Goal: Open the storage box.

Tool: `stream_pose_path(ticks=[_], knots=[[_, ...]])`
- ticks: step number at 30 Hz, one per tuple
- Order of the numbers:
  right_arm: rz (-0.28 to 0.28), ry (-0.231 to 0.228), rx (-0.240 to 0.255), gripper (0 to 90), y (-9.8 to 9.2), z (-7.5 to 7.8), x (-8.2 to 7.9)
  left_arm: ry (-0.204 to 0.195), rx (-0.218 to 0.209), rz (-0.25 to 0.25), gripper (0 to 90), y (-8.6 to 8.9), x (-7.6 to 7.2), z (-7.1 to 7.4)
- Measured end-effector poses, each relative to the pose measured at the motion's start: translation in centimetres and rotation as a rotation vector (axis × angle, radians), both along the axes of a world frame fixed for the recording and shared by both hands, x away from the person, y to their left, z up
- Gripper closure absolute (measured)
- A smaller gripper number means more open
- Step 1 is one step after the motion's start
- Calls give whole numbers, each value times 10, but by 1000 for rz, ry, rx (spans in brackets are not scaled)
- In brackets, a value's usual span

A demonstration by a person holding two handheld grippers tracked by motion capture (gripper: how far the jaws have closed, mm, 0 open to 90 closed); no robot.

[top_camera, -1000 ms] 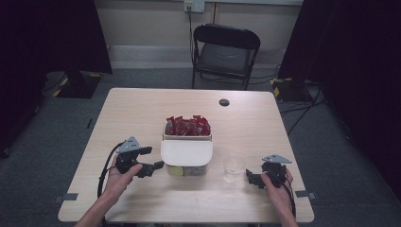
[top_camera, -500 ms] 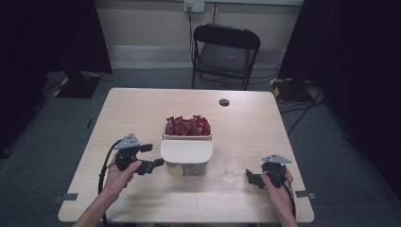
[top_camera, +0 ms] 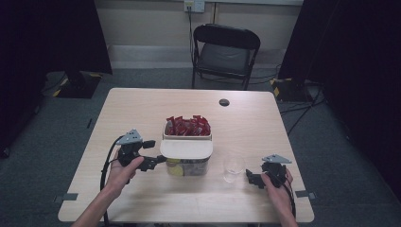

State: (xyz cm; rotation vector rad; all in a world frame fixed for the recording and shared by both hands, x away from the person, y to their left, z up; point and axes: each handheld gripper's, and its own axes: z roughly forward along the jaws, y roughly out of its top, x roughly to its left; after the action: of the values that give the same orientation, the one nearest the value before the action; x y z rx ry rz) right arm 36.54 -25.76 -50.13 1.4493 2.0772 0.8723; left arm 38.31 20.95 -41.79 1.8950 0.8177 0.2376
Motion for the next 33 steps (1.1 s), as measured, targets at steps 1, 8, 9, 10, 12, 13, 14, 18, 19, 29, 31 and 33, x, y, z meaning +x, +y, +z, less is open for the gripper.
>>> stream_pose_path(ticks=[1, 8, 9, 10, 12, 13, 14, 18, 19, 29, 31, 33], knots=[[1, 0, 0, 38, 0, 0, 0, 2, -3, 0, 176, -1, 1, 1], [0, 0, 0, 38, 0, 0, 0, 2, -13, -10, 171, -1, 6, 7], [1, 0, -1, 38, 0, 0, 0, 8, -18, -14, 170, -1, 7, 7], [1, 0, 0, 38, 0, 0, 0, 13, -22, -20, 170, -1, 8, 7], [4, 0, -1, 37, 0, 0, 0, 11, -23, -18, 165, -1, 10, 9], [5, 0, -1, 37, 0, 0, 0, 9, -21, -19, 165, -2, 11, 10], [5, -1, -1, 36, 0, 0, 1, 10, -25, -17, 166, -2, 11, 12], [9, 1, 0, 35, -1, 0, 1, 10, -38, -12, 166, -3, 15, 17], [9, 2, 0, 35, -1, 0, 1, 8, -37, -14, 163, -3, 16, 18], [8, 3, 0, 35, -1, 0, 1, 7, -40, -11, 159, -5, 21, 23], [9, 4, 0, 35, -1, 0, 1, 9, -38, -14, 155, -5, 22, 23], [10, 4, 1, 35, -1, 0, 1, 10, -34, -13, 156, -5, 23, 25]])
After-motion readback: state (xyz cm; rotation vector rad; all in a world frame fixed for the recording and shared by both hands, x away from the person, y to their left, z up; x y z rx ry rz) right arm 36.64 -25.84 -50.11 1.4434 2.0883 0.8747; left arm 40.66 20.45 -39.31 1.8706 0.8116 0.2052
